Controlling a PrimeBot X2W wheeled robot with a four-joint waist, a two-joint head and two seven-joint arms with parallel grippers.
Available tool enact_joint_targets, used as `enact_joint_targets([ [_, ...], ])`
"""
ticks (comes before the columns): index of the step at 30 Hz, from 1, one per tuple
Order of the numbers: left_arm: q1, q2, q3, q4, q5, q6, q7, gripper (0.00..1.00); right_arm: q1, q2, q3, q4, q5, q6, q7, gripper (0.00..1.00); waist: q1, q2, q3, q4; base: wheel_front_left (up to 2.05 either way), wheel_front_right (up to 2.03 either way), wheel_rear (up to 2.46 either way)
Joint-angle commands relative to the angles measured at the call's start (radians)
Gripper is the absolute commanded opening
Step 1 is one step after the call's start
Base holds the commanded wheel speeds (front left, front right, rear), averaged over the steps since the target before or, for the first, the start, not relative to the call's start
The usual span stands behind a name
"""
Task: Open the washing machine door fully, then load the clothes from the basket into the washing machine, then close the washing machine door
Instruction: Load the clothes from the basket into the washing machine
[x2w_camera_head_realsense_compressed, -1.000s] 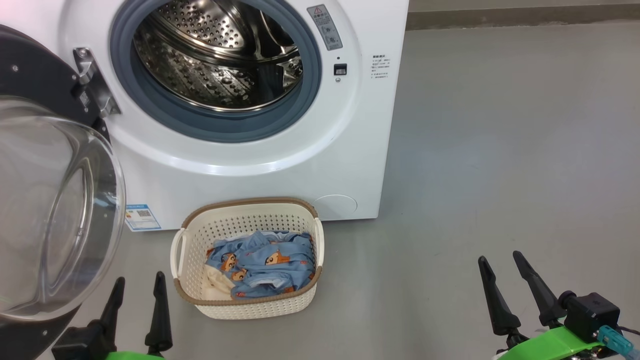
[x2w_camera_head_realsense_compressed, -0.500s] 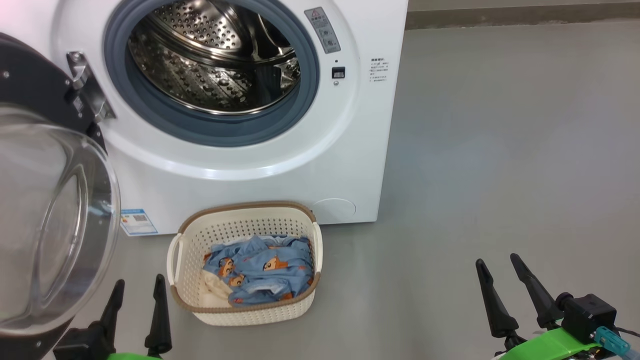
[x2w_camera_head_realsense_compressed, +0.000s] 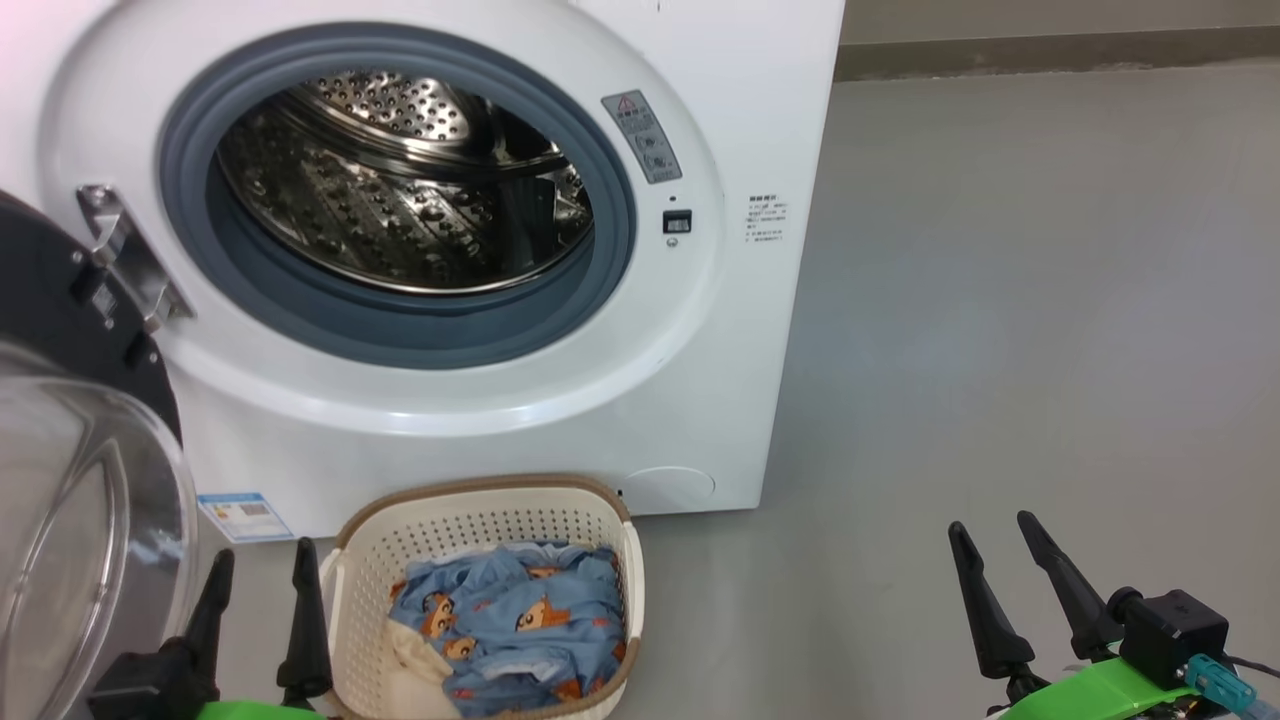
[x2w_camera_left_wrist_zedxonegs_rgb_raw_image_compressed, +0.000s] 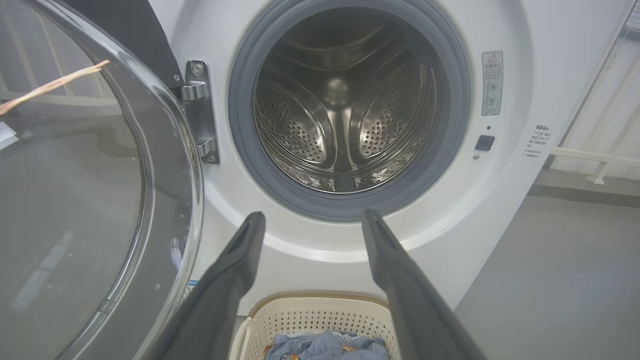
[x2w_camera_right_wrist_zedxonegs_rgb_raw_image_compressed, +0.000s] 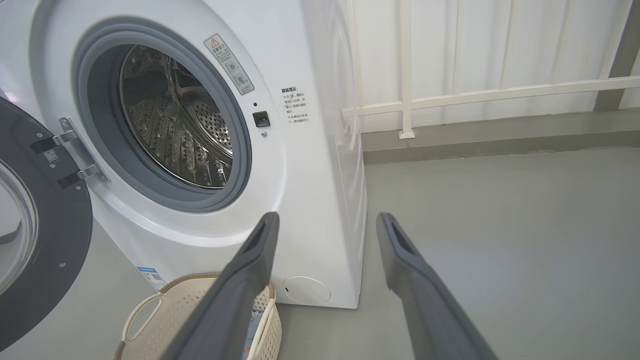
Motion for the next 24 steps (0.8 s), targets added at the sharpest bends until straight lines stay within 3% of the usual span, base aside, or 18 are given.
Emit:
enact_joint_targets([
  [1, -0.01, 0.016, 0.029, -0.033, 0.006, -0.001, -0.006, 1.0, -0.016, -0.01, 0.02, -0.02, 0.009, 0.002, -0.012, 1.0, -0.0001, 0.0, 0.002, 0.0, 0.95, -0.95, 0.0],
  [24, -0.002, 0.016, 0.002, -0.022, -0.01, -0.019, -0.006, 1.0, -0.016, -0.008, 0.021, -0.013, 0.014, 0.002, -0.012, 1.0, -0.0001, 0.0, 0.009, 0.003, 0.16, -0.16, 0.0],
])
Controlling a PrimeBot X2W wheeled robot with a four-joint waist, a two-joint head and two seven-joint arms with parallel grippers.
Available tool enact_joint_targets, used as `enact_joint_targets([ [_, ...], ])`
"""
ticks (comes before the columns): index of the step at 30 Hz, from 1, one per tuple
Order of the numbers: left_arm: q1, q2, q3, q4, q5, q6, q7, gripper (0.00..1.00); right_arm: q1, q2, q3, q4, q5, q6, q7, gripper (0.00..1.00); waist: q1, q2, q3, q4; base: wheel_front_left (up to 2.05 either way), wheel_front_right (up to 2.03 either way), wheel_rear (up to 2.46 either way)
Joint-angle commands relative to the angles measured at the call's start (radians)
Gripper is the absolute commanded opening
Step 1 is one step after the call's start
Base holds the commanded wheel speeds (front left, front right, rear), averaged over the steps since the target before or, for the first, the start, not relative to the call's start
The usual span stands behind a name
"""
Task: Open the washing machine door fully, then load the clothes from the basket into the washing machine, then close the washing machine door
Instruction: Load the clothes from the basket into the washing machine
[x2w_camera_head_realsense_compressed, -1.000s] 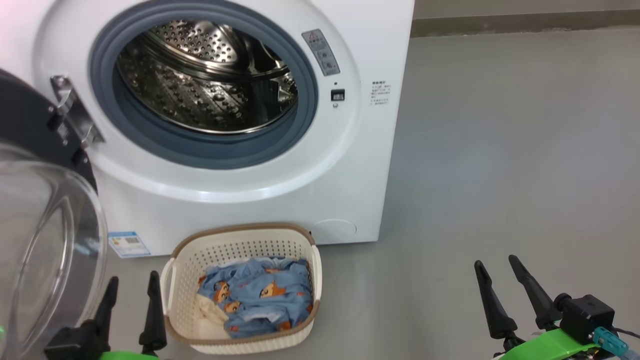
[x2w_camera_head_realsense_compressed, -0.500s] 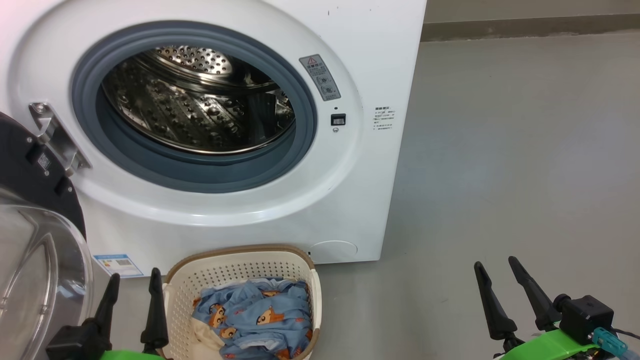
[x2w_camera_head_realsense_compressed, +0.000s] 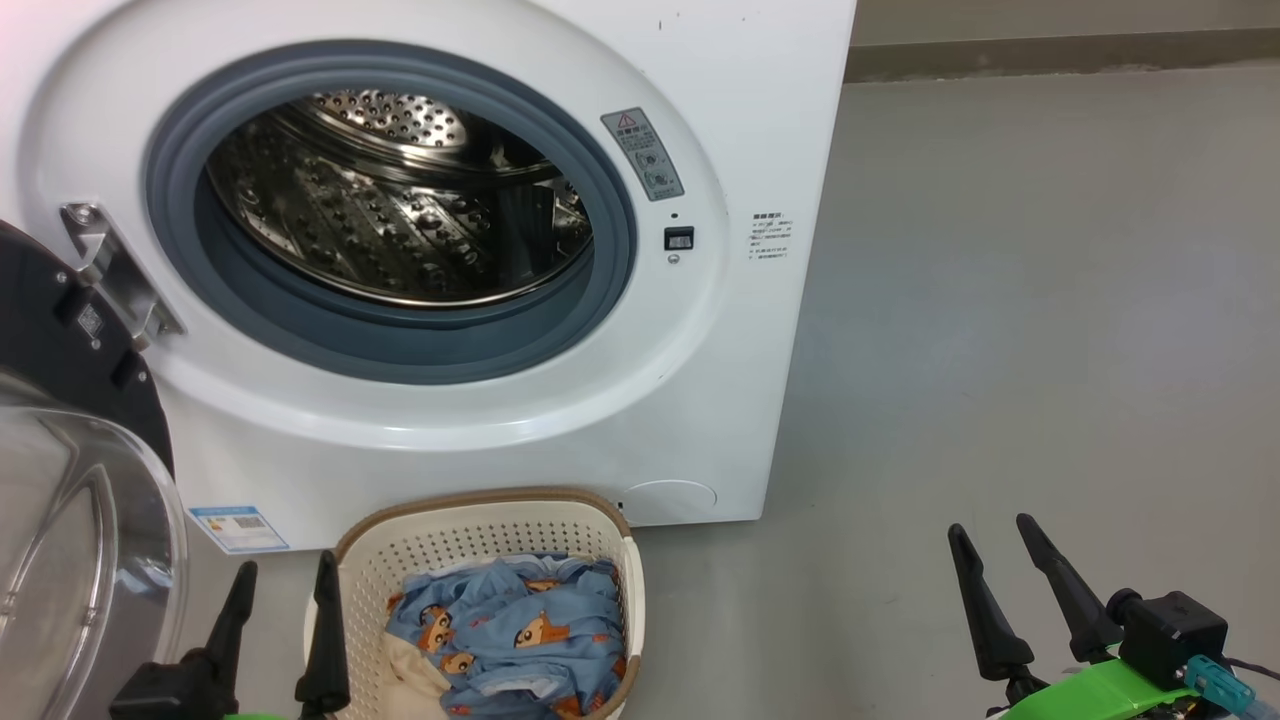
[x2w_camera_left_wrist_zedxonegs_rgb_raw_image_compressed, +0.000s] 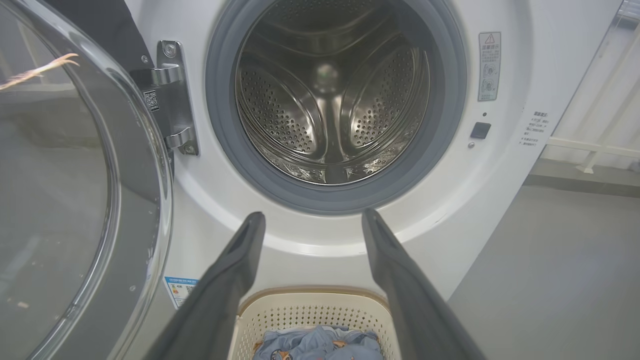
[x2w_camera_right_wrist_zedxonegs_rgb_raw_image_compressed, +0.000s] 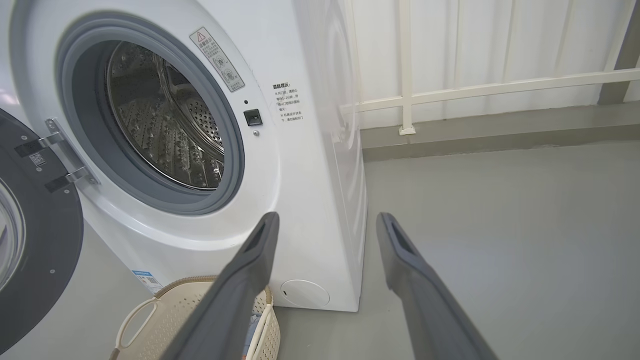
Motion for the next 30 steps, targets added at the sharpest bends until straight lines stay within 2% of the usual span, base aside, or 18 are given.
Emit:
enact_joint_targets([
  [1, -0.022, 0.015, 0.028, -0.02, -0.009, -0.002, -0.006, 1.0, -0.016, -0.009, 0.02, -0.021, 0.006, 0.002, -0.012, 1.0, 0.0, 0.0, 0.003, 0.001, 0.0, 0.0, 0.0],
  [17, -0.03, 0.015, 0.026, -0.019, -0.012, -0.006, -0.006, 1.0, -0.024, -0.005, 0.02, -0.017, 0.005, 0.002, -0.012, 1.0, 0.0, 0.0, 0.027, 0.001, 0.0, 0.0, 0.0],
  [30, -0.061, 0.015, 0.01, -0.004, -0.029, -0.009, -0.006, 1.0, -0.047, -0.002, 0.034, 0.0, 0.007, 0.002, -0.012, 1.0, 0.0, 0.0, 0.111, -0.007, 0.0, 0.0, 0.0],
])
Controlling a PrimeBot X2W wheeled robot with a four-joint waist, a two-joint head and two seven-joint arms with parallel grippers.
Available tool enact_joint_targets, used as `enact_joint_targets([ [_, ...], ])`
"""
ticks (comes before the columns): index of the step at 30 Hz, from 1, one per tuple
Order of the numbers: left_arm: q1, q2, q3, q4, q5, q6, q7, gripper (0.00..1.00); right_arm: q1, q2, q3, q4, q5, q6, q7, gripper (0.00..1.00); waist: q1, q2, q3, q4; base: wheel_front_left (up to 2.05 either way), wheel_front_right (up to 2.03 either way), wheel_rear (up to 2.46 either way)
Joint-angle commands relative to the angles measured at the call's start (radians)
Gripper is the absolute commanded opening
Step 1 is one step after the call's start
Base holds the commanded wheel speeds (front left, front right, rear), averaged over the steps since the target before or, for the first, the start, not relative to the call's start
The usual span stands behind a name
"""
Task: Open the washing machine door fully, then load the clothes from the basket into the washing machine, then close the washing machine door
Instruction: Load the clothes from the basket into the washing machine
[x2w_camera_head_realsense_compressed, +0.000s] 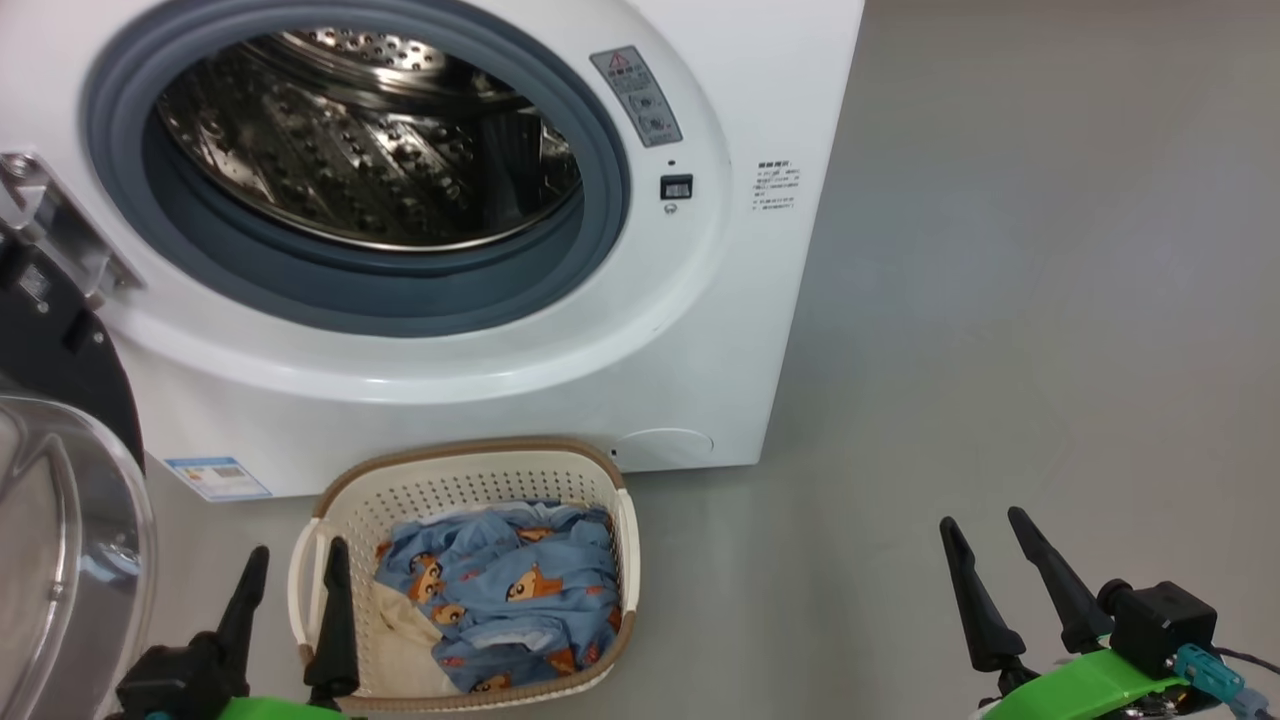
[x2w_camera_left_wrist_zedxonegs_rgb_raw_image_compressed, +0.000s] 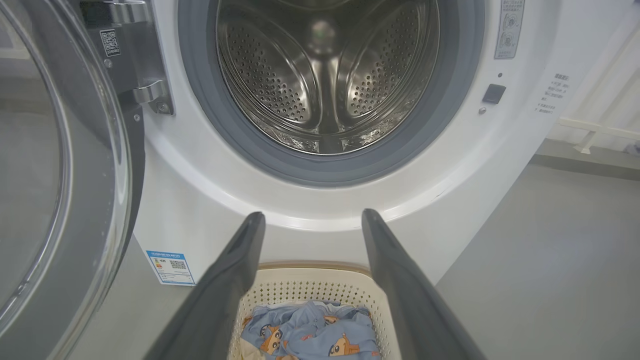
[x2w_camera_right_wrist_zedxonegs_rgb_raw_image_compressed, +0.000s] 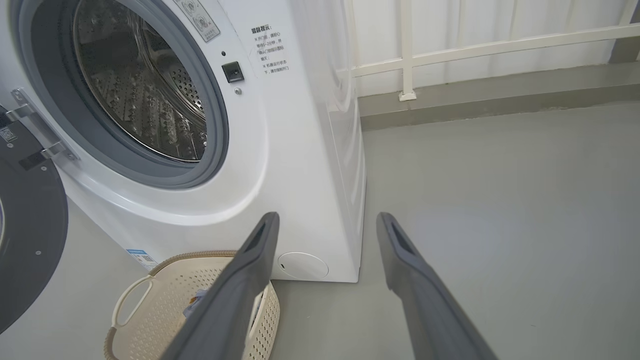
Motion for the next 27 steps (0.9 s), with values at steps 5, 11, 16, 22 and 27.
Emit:
enact_joint_targets([
  [5, -0.054, 0.013, 0.01, -0.006, -0.013, -0.005, -0.006, 1.0, -0.042, -0.003, 0.028, -0.015, 0.006, 0.002, -0.012, 1.0, 0.0, 0.0, 0.06, -0.011, 0.0, 0.0, 0.0],
  [11, -0.09, 0.013, -0.017, 0.043, -0.034, -0.006, -0.006, 1.0, -0.072, 0.002, 0.037, -0.009, 0.009, 0.002, -0.012, 1.0, 0.0, 0.0, 0.133, -0.029, 0.0, 0.0, 0.0],
  [16, -0.145, 0.013, -0.035, 0.08, -0.054, -0.007, -0.006, 1.0, -0.105, 0.006, 0.045, -0.003, 0.01, 0.002, -0.012, 1.0, 0.0, 0.0, 0.216, -0.056, 0.0, 0.0, 0.0],
  [22, -0.204, 0.013, -0.051, 0.129, -0.063, -0.007, -0.006, 1.0, -0.132, 0.009, 0.046, 0.002, 0.011, 0.002, -0.012, 1.0, 0.0, 0.0, 0.302, -0.081, 0.0, 0.0, 0.0],
  [27, -0.255, 0.013, -0.058, 0.177, -0.062, -0.007, -0.006, 1.0, -0.153, 0.015, 0.049, -0.004, 0.006, 0.002, -0.012, 1.0, 0.0, 0.0, 0.375, -0.097, 0.0, 0.0, 0.0],
])
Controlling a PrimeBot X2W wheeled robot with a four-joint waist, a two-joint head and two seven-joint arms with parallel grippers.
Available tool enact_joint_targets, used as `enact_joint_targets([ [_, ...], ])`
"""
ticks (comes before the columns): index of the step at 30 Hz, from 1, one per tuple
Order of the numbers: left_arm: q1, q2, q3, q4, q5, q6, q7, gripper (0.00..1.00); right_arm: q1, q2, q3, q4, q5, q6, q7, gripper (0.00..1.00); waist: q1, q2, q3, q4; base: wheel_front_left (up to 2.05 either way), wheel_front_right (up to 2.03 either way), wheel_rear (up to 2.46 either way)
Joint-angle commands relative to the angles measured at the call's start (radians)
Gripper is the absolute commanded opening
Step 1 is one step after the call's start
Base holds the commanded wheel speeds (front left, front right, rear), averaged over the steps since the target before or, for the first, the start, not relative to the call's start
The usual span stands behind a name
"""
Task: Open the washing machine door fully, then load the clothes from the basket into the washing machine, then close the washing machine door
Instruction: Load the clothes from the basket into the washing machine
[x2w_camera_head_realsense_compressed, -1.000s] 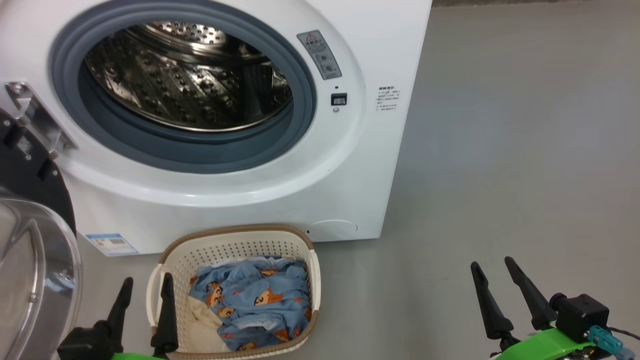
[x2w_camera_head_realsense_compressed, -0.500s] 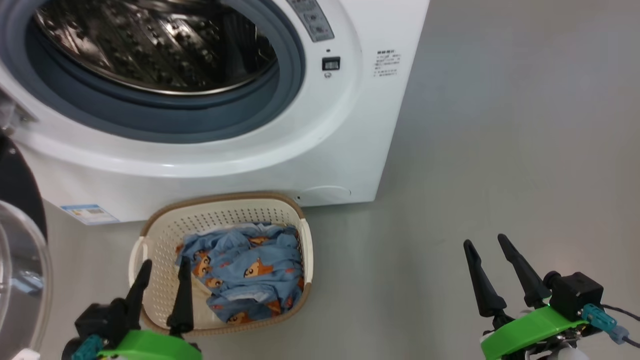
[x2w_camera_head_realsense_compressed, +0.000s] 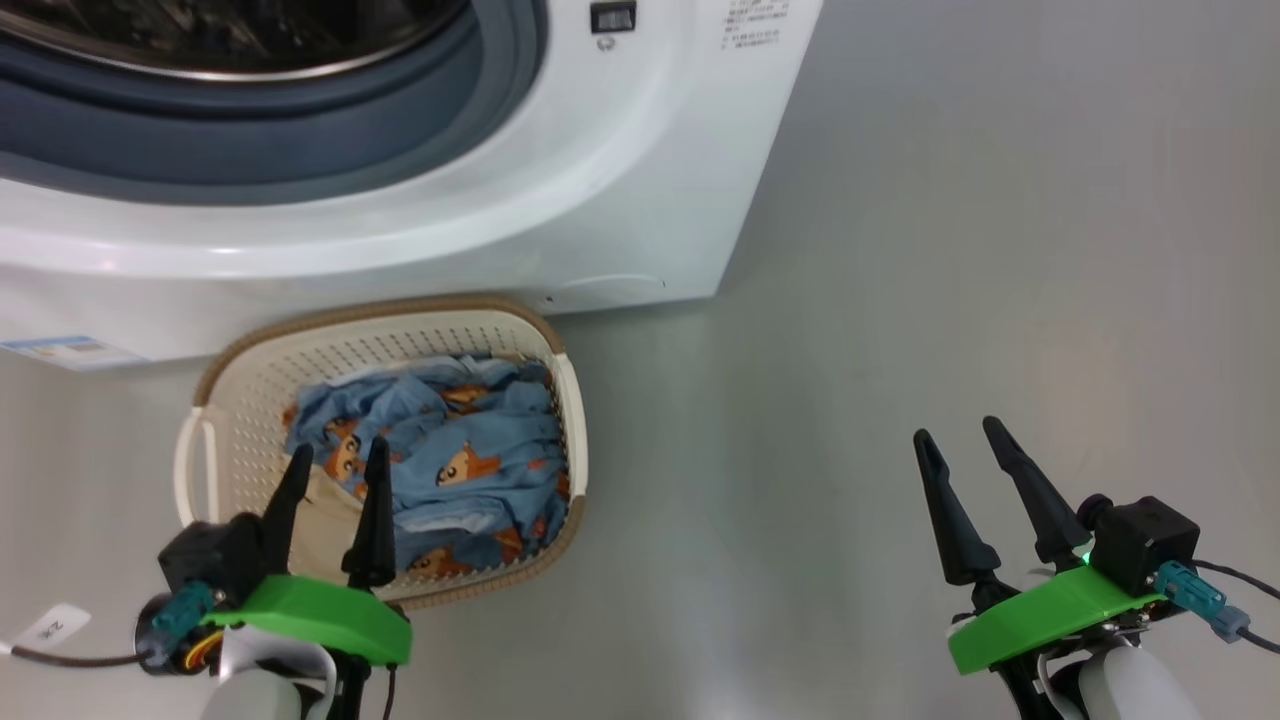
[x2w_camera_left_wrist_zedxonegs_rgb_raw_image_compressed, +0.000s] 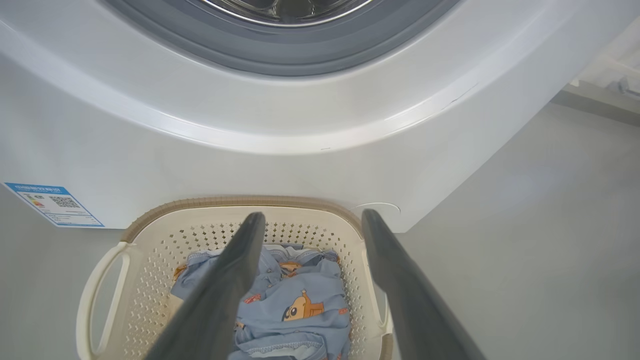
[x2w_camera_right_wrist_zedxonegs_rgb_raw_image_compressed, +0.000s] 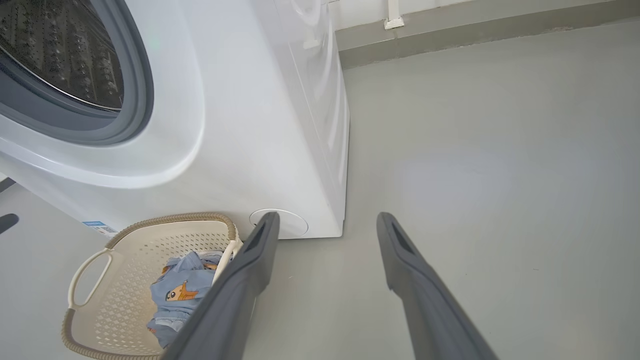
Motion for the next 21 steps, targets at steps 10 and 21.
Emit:
enact_joint_targets([
  [10, -0.122, 0.042, 0.016, 0.102, -0.033, -0.002, -0.006, 1.0, -0.06, 0.02, 0.045, -0.043, 0.004, 0.002, -0.012, 1.0, -0.0002, 0.0, 0.208, -0.068, 0.0, 0.0, 0.0],
  [21, -0.262, 0.131, -0.061, 0.307, -0.11, -0.002, -0.006, 1.0, -0.111, 0.044, 0.075, -0.058, 0.005, 0.002, -0.012, 1.0, -0.0002, 0.0, 0.341, -0.134, 0.0, 0.0, 0.0],
])
